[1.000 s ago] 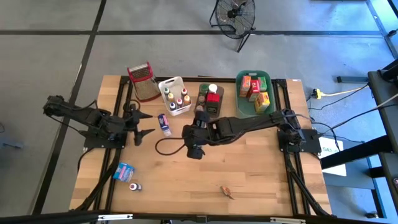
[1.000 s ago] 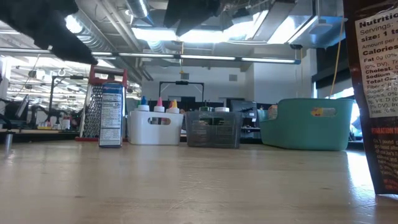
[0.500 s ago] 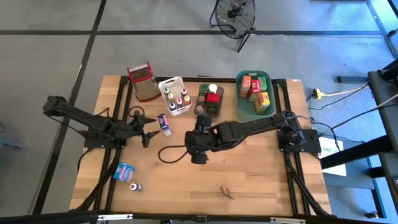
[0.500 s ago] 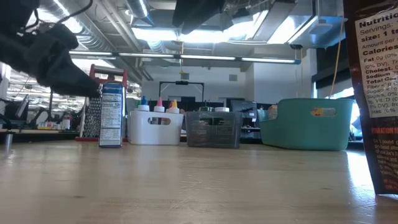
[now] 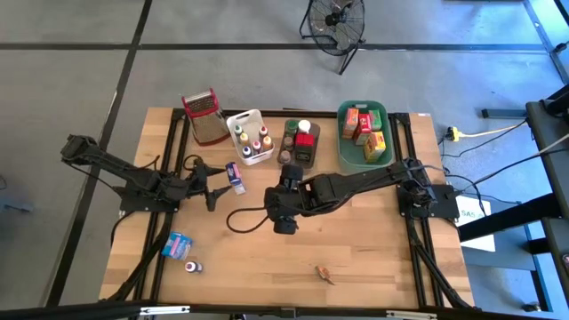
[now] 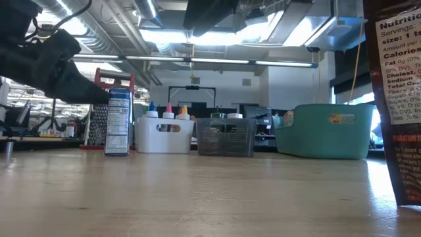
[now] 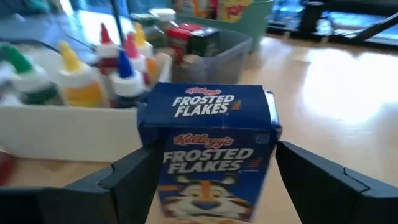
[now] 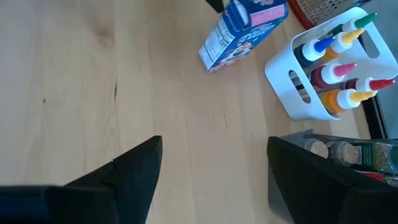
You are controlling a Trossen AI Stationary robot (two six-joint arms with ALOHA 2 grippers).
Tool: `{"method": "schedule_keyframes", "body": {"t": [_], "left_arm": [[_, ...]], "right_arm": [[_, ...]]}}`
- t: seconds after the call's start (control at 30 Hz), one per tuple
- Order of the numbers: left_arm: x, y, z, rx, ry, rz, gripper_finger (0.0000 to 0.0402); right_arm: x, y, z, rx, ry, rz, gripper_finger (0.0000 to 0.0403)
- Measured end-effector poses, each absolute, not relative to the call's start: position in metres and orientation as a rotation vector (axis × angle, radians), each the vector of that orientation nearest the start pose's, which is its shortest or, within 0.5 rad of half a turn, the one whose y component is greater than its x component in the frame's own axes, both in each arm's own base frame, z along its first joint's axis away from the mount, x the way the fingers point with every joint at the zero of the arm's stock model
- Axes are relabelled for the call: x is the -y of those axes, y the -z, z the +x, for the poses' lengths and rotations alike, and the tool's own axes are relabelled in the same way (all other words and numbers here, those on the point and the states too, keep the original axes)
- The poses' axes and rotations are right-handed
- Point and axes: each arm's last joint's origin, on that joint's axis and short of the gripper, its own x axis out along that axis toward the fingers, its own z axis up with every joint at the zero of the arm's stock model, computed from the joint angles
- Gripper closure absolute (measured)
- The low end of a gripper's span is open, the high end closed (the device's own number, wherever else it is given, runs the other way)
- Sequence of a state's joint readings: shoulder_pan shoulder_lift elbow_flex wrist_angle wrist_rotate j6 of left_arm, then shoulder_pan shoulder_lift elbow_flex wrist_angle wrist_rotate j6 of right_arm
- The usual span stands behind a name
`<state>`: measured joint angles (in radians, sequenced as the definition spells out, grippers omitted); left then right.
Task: Pick & Place Kitchen Items
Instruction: Put the blue cereal box into the green bin
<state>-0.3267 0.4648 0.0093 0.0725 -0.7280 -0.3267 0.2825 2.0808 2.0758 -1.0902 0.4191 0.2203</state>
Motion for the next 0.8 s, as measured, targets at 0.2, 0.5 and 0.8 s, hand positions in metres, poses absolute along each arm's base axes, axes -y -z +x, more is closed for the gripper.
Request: {"method": "schedule_keyframes", "body": {"t": [0.2,0.5,0.8], "left_arm": [[0.015,-0.135,0.112,-0.263,-0.532,-0.022,0.0096],[0.015,-0.135,0.112,-0.254,-0.55,-0.063,0.0096],[0.014,-0.135,0.111,-0.232,-0.596,-0.106,0.0096]], "right_arm": [[-0.111,-0.309,0.423,-1.003,0.234,-0.176,0.011],[-0.111,-0.309,0.423,-1.004,0.234,-0.176,0.011],[-0.111,-0.295,0.424,-1.034,0.234,-0.191,0.011]]}}
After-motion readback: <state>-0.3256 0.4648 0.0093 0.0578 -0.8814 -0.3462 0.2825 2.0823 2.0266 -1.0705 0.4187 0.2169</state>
